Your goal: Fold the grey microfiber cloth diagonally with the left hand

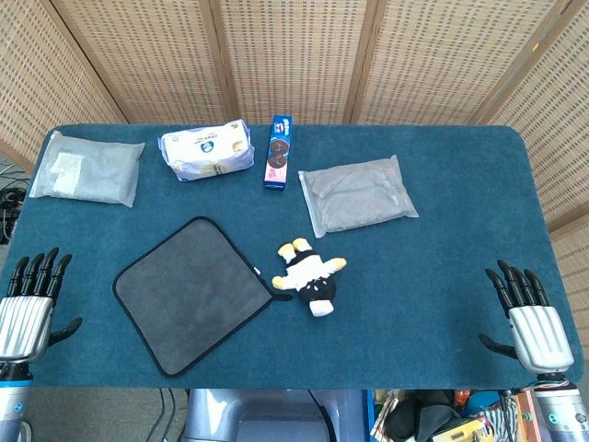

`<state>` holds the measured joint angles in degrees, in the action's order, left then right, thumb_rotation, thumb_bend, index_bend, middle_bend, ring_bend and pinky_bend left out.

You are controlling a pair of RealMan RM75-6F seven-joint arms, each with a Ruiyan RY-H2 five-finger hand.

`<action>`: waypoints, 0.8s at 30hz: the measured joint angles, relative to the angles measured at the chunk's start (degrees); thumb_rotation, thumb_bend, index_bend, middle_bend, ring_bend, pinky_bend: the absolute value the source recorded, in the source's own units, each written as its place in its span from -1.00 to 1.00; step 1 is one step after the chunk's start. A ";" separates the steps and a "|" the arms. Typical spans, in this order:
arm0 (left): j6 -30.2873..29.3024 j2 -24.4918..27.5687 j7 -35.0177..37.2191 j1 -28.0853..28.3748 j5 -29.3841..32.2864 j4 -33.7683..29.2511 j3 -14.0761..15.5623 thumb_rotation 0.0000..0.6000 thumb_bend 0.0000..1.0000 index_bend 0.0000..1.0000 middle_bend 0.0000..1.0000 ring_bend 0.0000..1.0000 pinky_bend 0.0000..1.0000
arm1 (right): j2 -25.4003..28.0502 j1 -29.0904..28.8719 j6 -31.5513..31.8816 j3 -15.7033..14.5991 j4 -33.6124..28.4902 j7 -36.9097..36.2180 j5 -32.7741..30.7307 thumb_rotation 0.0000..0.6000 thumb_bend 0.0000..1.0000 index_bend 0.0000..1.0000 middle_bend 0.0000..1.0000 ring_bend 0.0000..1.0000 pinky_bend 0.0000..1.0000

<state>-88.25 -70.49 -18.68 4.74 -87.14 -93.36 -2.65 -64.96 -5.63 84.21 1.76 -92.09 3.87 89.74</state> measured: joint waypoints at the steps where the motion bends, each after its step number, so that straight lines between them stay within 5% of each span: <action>1: 0.05 0.00 0.00 0.00 0.05 0.04 0.00 1.00 -0.69 -1.00 -1.00 -1.00 -1.00 | -0.06 -0.03 -0.07 -0.07 -0.02 0.14 0.09 1.00 -1.00 -1.00 -1.00 -1.00 -1.00; 24: 1.34 -0.26 0.05 0.53 -1.01 -0.10 0.92 1.00 -0.69 -1.00 -1.00 -1.00 -1.00 | -0.52 -0.02 -0.41 -0.62 -0.78 1.97 0.51 1.00 -1.00 -1.00 -1.00 -1.00 -1.00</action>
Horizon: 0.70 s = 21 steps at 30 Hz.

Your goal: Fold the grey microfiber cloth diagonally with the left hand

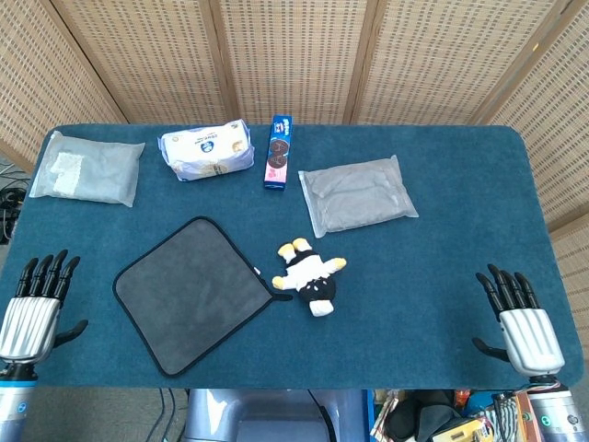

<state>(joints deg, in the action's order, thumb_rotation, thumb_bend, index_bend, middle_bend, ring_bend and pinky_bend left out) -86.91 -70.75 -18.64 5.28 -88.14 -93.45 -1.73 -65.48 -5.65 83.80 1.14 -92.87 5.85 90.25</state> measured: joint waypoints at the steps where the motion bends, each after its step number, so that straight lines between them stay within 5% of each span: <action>1: 0.13 -0.06 -0.08 0.05 -0.18 -0.11 0.13 1.00 -0.69 -1.00 -1.00 -1.00 -1.00 | 0.00 -0.01 -0.07 0.04 0.06 -0.12 -0.17 1.00 -1.00 -1.00 -1.00 -1.00 -1.00; 17: 2.59 -0.64 -0.06 -0.12 -4.17 -1.27 4.91 1.00 -0.69 -0.99 -1.00 -1.00 -1.00 | 0.42 0.09 -0.17 0.29 0.35 -1.59 -0.85 1.00 -1.00 -1.00 -1.00 -1.00 -1.00; 21: 3.14 -2.04 0.02 -0.38 -6.38 0.15 6.71 1.00 -0.69 -0.83 -1.00 -1.00 -1.00 | 0.49 0.19 0.03 0.24 0.20 -1.65 -0.71 1.00 -1.00 -1.00 -1.00 -1.00 -1.00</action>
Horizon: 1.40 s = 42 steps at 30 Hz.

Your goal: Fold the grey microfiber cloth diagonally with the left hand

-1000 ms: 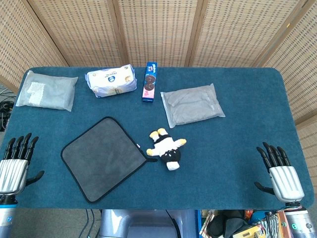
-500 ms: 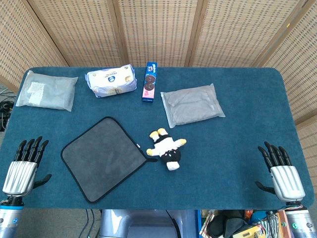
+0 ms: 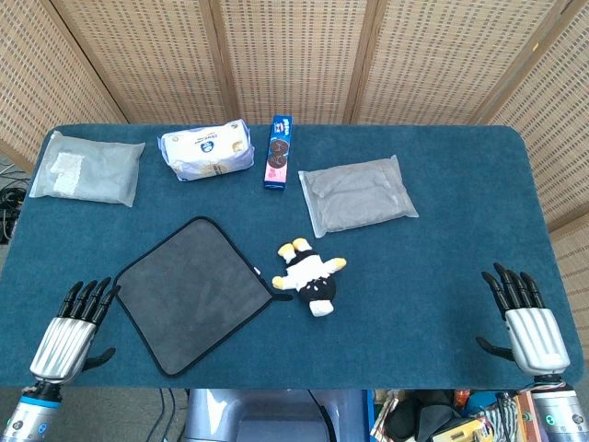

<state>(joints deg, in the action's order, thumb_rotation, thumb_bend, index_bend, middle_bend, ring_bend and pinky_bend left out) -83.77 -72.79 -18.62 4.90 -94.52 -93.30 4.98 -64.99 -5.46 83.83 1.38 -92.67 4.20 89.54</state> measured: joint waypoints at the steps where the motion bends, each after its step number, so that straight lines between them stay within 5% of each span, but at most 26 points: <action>1: 0.15 -0.47 0.02 -0.08 -0.24 0.39 0.38 1.00 -0.69 -0.76 -1.00 -1.00 -1.00 | 0.03 0.03 0.10 0.02 -0.03 -0.09 0.00 1.00 -1.00 -1.00 -1.00 -1.00 -1.00; 16: 4.03 -6.72 -2.97 0.07 -3.46 5.04 3.58 1.00 -0.61 -0.47 -1.00 -1.00 -1.00 | 0.68 0.38 1.05 0.34 -0.17 -1.94 0.05 1.00 -1.00 -1.00 -1.00 -1.00 -1.00; 42: 8.72 -14.29 -8.54 0.55 -3.02 8.89 4.38 1.00 -0.56 -0.44 -1.00 -1.00 -1.00 | 1.16 0.86 2.22 0.81 -0.23 -3.77 0.06 1.00 -1.00 -1.00 -1.00 -1.00 -1.00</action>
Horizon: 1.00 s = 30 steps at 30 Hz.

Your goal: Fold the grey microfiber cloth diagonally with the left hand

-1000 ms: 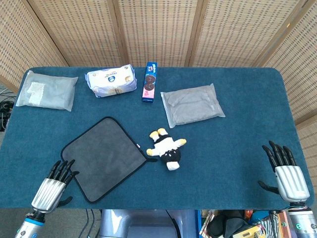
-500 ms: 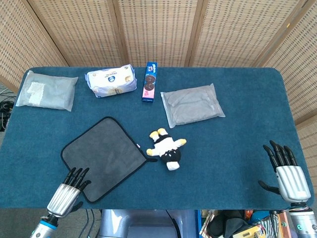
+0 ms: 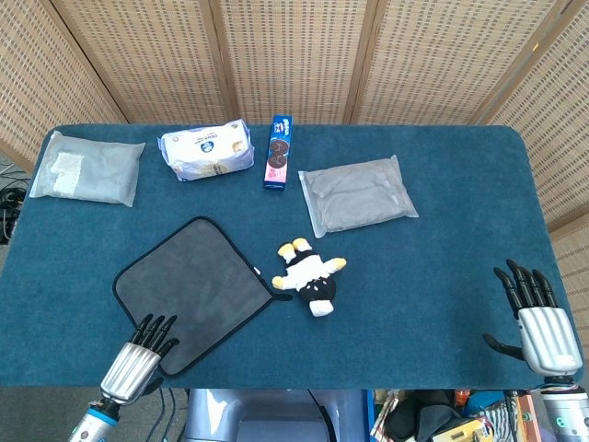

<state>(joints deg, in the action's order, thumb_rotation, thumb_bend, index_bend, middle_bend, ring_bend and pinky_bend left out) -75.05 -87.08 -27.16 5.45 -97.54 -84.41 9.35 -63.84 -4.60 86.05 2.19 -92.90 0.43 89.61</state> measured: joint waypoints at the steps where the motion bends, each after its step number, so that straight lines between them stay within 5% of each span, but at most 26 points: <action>1: 0.10 -0.16 -0.08 0.06 0.10 0.13 -0.09 1.00 -0.56 -0.44 -1.00 -1.00 -1.00 | 0.02 0.01 0.03 0.03 0.00 -0.09 -0.01 1.00 -1.00 -1.00 -1.00 -1.00 -1.00; 30: 2.03 -1.76 -3.01 1.58 1.28 0.12 -0.81 1.00 -0.36 -0.17 -1.00 -1.00 -1.00 | -0.01 0.26 0.41 0.53 0.23 -1.33 -0.51 1.00 -1.00 -1.00 -1.00 -1.00 -1.00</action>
<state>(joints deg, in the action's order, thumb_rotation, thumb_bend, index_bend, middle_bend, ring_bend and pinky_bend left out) -73.02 -88.83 -30.17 7.03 -96.26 -84.29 8.54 -63.85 -4.34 86.46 2.72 -92.66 -0.89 89.10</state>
